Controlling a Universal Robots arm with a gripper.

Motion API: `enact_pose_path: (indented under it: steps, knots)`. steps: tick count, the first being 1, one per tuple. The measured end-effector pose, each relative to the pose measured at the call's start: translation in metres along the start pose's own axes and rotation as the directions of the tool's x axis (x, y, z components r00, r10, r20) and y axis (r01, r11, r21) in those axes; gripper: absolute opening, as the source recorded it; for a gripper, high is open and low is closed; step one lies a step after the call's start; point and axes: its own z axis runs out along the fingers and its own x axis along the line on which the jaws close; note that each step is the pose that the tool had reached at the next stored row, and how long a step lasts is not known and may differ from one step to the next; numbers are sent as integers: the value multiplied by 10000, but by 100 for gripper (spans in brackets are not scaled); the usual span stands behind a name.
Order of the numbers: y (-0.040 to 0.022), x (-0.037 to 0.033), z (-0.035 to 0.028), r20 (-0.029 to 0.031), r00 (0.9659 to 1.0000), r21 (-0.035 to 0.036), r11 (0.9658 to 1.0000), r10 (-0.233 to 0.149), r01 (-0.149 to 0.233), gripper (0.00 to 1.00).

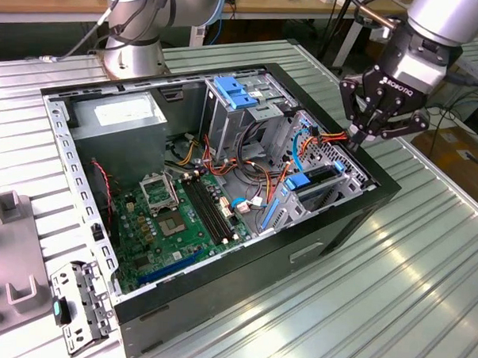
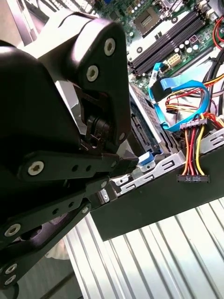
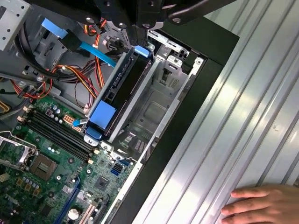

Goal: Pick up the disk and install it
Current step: 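Insert the first disk wire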

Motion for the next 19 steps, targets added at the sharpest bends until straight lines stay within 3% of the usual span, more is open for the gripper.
enact_pose_path:
  steps: [4,9,19]
  knots:
    - [-28,-19,0,-14,10000,-8,10000,-1,1,11]
    - [-131,-30,-1,-42,10000,-24,10000,-90,90,11]
    - [-325,-14,12,-37,9990,-32,9990,-445,445,11]
